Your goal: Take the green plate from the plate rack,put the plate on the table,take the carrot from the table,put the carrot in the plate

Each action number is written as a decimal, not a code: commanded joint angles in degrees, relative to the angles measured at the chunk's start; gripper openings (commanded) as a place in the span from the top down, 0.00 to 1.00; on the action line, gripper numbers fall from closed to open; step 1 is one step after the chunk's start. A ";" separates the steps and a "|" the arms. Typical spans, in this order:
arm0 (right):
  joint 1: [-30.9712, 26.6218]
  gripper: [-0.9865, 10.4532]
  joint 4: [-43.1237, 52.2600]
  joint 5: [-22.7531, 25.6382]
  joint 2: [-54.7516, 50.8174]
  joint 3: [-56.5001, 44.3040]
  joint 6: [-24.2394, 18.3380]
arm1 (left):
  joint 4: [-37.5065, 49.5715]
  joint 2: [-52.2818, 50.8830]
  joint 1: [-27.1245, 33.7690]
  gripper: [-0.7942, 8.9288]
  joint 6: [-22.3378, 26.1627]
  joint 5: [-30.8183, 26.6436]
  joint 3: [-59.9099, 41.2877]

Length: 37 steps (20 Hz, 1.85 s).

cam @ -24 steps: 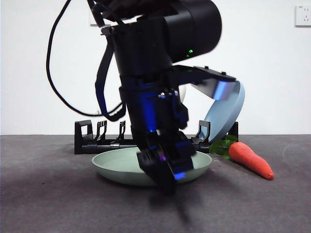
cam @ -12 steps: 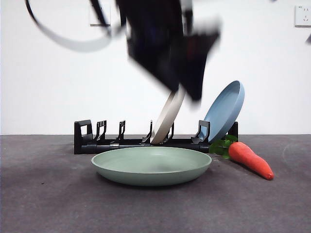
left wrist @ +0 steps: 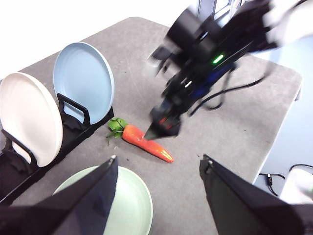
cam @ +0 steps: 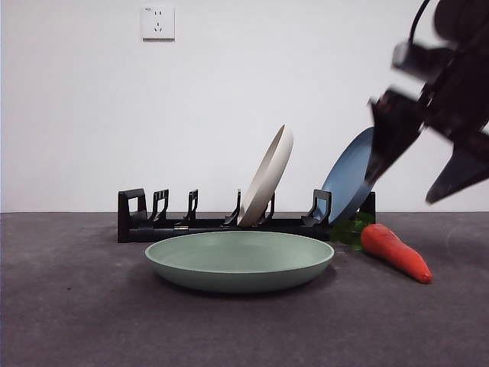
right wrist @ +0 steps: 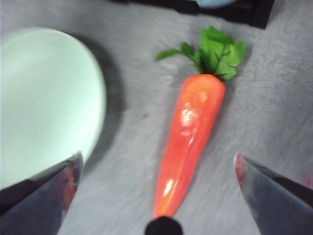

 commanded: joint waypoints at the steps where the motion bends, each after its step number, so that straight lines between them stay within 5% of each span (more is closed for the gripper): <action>1: 1.66 0.34 4.26 3.96 4.07 0.11 0.52 | -1.40 -0.59 -0.20 0.62 -1.95 -0.02 -0.26; 7: 2.91 0.37 12.50 8.37 10.80 0.11 2.38 | -4.68 -0.61 -0.20 0.62 -3.52 -0.04 -0.26; 15: 2.91 0.71 14.78 9.25 13.42 0.11 4.59 | -4.66 -0.61 -0.20 0.62 -3.67 -0.26 -0.26; 22: 2.91 0.73 13.75 9.20 14.05 0.09 6.12 | -4.66 -0.61 -0.20 0.62 -3.67 -0.28 -0.26; 26: 2.91 0.92 13.73 9.18 14.40 0.09 6.51 | -4.76 -0.61 -0.20 0.62 -3.67 -0.26 -0.26; 33: 3.87 0.92 9.66 7.50 10.40 0.09 5.90 | -4.90 -0.61 -0.20 0.62 -3.65 -0.39 -0.26; 37: 9.99 0.92 5.40 4.66 2.36 0.09 6.38 | -4.90 -0.61 -0.15 0.62 -3.65 -0.42 -0.26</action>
